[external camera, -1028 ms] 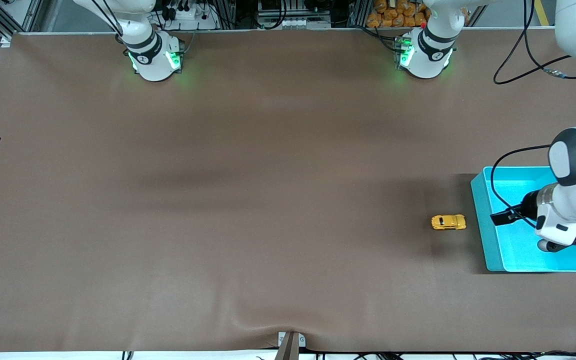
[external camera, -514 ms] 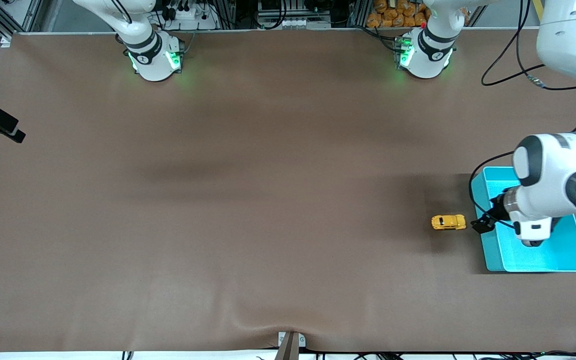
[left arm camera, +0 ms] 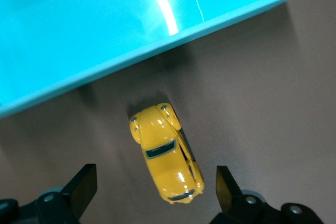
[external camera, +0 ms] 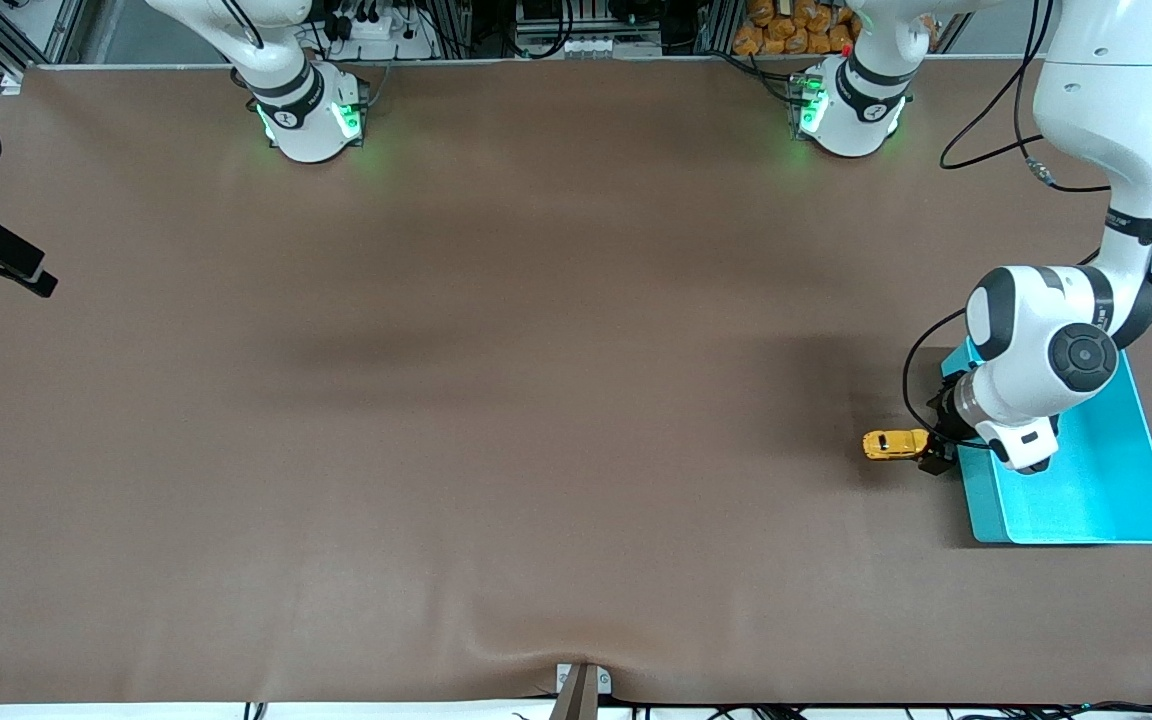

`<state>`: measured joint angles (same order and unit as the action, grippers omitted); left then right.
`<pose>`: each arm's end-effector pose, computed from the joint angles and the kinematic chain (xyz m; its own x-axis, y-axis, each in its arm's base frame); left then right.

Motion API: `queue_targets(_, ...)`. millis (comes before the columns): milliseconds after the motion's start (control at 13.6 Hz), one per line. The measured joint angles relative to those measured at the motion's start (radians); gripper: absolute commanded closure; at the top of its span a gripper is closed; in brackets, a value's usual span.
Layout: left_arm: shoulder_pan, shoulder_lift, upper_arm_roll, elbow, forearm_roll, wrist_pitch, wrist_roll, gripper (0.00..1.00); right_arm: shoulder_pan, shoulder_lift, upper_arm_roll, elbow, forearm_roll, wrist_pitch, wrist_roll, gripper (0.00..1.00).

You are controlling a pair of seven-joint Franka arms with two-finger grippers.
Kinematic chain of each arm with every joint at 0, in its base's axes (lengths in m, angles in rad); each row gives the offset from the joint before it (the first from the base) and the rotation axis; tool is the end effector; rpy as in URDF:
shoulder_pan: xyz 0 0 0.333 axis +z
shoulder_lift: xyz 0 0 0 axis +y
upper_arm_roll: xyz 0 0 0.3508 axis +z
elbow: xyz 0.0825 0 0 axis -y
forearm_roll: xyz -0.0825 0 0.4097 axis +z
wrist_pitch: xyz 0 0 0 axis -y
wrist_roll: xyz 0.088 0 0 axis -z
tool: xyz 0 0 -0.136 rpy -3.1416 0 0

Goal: Wind and store yellow beetle car
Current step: 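Close the left gripper around the yellow car, then lift the car with the left gripper and lower it into the bin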

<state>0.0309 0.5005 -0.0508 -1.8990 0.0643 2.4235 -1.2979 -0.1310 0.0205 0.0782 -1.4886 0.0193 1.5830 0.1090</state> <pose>0.6697 -0.0104 0.2215 0.3277 0.9445 0.0251 0.9444 -0.3282 0.0186 0.5906 -0.0291 0.6606 0.9843 -0.1613 0.0712 -0.1596 -0.9868 -0.0288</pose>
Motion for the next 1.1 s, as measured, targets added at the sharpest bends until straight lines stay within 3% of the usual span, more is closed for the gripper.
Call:
queue_targets(147,-0.002,0.022,0.001,-0.005,0.000,0.070,-0.142,0.00,0.026,0.000,-0.018,-0.001,-0.003,-0.002,-0.009,0.00)
queue_targets(441,-0.003,0.074,0.001,-0.006,0.000,0.116,-0.265,0.00,0.186,0.000,-0.217,-0.003,-0.004,-0.022,-0.165,0.00)
queue_targets(587,-0.009,0.086,0.001,-0.006,0.000,0.117,-0.273,0.00,0.209,0.000,-0.246,-0.003,-0.004,-0.036,-0.184,0.00)
queue_targets(661,-0.013,0.089,0.001,-0.006,0.000,0.118,-0.274,0.56,0.211,0.000,-0.245,-0.003,-0.004,-0.038,-0.185,0.00)
queue_targets(734,-0.017,0.093,0.001,-0.007,0.004,0.118,-0.274,0.98,0.213,-0.001,-0.242,-0.002,-0.004,-0.042,-0.185,0.00)
queue_targets(1101,-0.033,0.103,0.002,-0.005,0.034,0.119,-0.293,1.00,0.213,-0.035,-0.229,0.002,-0.004,-0.110,-0.185,0.00)
